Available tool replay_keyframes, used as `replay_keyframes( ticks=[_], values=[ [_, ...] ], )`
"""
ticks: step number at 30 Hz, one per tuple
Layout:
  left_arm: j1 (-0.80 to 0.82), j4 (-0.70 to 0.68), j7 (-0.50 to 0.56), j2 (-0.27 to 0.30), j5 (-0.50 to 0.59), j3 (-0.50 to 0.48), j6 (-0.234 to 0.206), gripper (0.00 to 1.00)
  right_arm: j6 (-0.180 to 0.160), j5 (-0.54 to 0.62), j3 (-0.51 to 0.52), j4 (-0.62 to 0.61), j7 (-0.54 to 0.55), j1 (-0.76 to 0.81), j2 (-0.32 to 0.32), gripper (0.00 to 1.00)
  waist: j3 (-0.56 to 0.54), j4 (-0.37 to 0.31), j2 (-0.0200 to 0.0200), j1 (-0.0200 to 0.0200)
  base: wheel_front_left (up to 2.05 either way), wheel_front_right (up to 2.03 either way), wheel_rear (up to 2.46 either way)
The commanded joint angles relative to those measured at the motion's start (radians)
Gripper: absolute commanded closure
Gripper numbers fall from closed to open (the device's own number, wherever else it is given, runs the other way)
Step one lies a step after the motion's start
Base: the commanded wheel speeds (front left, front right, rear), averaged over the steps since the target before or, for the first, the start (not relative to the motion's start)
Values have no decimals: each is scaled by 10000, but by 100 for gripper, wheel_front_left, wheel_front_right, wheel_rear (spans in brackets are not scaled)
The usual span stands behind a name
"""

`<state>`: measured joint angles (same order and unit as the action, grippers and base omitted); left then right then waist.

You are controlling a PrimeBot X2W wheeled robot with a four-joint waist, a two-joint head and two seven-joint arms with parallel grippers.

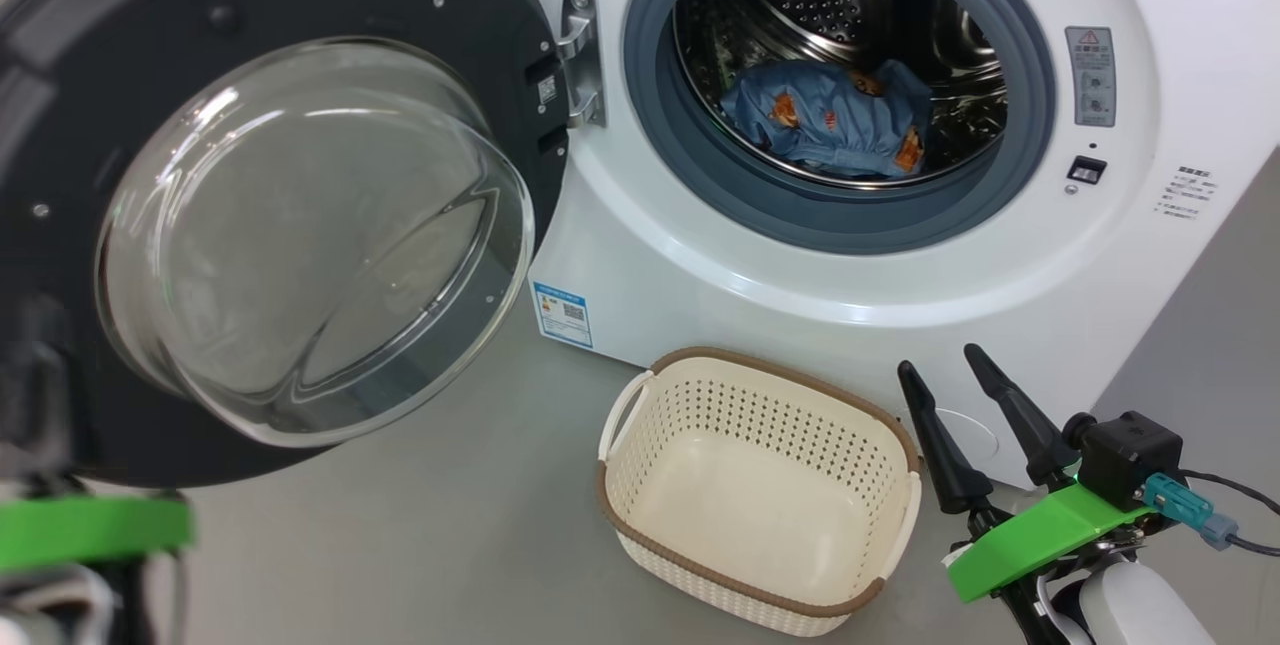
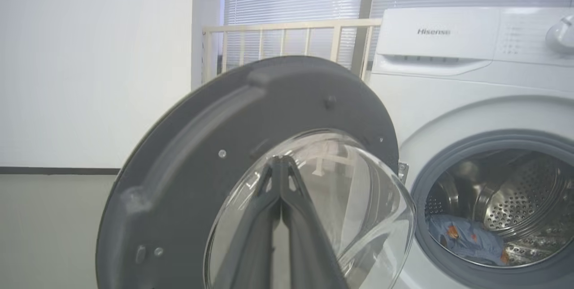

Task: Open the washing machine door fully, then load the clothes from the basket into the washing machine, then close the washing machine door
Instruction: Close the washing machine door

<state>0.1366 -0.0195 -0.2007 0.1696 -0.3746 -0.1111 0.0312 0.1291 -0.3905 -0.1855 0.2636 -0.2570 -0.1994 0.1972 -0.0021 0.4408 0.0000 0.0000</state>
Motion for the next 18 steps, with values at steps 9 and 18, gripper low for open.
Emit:
replay_keyframes(
  ticks=[9, 18],
  values=[
    [2141, -243, 618, 1431, -2559, -2567, 335, 100, 16, -199, -398, -233, -48, -83, 394, 0, 233, -484, 0, 0, 0, 0, 0],
    [3679, 3258, 1128, 2460, -5123, -4392, 651, 100, 16, -228, -518, -249, -48, -308, 772, 0, 569, -953, 0, 0, 0, 0, 0]
  ],
)
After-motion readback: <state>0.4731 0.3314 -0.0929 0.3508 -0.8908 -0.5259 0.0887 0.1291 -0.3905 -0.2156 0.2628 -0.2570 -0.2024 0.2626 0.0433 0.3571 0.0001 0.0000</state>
